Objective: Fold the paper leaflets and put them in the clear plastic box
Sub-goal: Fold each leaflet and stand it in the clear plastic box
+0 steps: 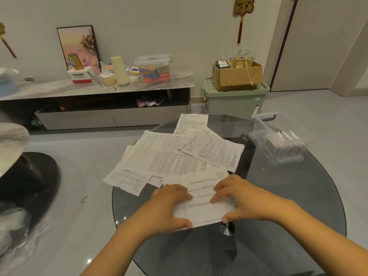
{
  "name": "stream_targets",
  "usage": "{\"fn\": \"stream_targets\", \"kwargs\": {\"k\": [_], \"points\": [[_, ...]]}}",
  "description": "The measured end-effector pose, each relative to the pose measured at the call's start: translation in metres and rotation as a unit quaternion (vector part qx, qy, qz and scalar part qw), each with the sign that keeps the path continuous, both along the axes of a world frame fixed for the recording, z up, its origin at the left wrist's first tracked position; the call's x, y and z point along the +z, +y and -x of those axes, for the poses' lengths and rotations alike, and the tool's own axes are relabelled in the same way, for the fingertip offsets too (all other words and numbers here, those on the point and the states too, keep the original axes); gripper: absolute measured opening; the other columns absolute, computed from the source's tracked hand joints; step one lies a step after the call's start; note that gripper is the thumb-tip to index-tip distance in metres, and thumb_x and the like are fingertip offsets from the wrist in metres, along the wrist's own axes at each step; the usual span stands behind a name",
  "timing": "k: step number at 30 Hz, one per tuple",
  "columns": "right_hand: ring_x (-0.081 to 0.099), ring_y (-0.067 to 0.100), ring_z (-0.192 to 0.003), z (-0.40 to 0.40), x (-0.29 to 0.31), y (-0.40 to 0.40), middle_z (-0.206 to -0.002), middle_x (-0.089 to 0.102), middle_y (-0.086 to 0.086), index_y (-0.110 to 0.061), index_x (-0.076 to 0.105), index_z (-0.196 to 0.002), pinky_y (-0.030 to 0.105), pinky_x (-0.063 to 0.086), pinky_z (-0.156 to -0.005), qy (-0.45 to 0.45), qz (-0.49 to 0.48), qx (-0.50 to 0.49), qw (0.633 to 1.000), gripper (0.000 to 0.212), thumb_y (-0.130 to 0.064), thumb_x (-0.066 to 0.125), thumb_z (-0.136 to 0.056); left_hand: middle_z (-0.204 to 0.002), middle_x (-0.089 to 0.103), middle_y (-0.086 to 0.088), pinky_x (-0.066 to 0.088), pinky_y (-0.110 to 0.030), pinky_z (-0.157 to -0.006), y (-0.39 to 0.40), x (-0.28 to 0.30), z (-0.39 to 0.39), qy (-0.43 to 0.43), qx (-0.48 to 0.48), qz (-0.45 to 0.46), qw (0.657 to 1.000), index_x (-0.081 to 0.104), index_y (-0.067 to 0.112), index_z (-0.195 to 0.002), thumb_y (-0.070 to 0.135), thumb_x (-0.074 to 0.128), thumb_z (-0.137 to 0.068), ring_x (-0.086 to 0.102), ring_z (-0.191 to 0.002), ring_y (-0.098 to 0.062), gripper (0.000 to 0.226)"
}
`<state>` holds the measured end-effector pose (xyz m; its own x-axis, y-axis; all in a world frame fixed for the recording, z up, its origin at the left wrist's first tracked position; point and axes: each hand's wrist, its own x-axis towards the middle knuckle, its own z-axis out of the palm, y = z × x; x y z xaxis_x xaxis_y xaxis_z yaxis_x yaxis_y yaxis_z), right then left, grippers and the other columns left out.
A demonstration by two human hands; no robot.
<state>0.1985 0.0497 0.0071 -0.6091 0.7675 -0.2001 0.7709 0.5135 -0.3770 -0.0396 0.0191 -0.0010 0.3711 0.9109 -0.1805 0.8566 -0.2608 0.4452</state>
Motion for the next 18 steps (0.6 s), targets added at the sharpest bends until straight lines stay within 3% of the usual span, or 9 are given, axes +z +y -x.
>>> {"fn": "stream_targets", "kwargs": {"k": [4,13,16,18], "points": [[0.025,0.005,-0.132,0.0023,-0.0023,-0.0021,-0.142,0.033,-0.016,-0.042,0.051,-0.127,0.019,0.026,-0.105,-0.015,0.001,0.007,1.000,0.053,-0.043,0.070,-0.078,-0.148,0.023,0.020,0.020,-0.022,-0.114,-0.0024,-0.0065,0.0004,0.020,-0.052,0.019,0.998,0.031,0.036,-0.143,0.046,0.070,-0.076,0.017,-0.137,-0.002,0.078],[0.032,0.008,-0.132,0.0079,-0.0001,-0.0062,-0.144,0.039,-0.013,-0.040,0.053,-0.127,0.025,0.033,-0.106,-0.055,-0.048,0.026,0.997,0.046,-0.043,0.062,-0.082,-0.150,0.023,0.015,0.018,-0.016,-0.110,-0.0044,-0.0084,-0.0027,0.038,-0.077,-0.031,0.996,0.029,0.032,-0.145,0.036,0.059,-0.085,0.015,-0.138,-0.002,0.067],[0.048,0.007,-0.119,0.0054,0.0004,-0.0051,-0.128,0.056,-0.013,-0.036,0.063,-0.116,0.027,0.042,-0.097,-0.028,-0.045,0.015,0.998,0.033,-0.040,0.056,-0.084,-0.150,0.023,0.015,0.015,-0.014,-0.109,-0.0042,-0.0088,-0.0022,0.029,-0.079,-0.029,0.996,0.029,0.034,-0.145,0.041,0.059,-0.085,0.015,-0.138,-0.002,0.067],[0.057,0.002,-0.094,0.0031,0.0021,-0.0022,-0.105,0.066,-0.014,-0.030,0.069,-0.101,0.023,0.048,-0.081,0.002,-0.027,-0.002,1.000,0.023,-0.036,0.052,-0.087,-0.149,0.024,0.017,0.017,-0.017,-0.112,-0.0033,-0.0080,-0.0003,0.021,-0.082,-0.019,0.996,0.030,0.035,-0.144,0.048,0.062,-0.082,0.016,-0.137,0.000,0.071]]}}
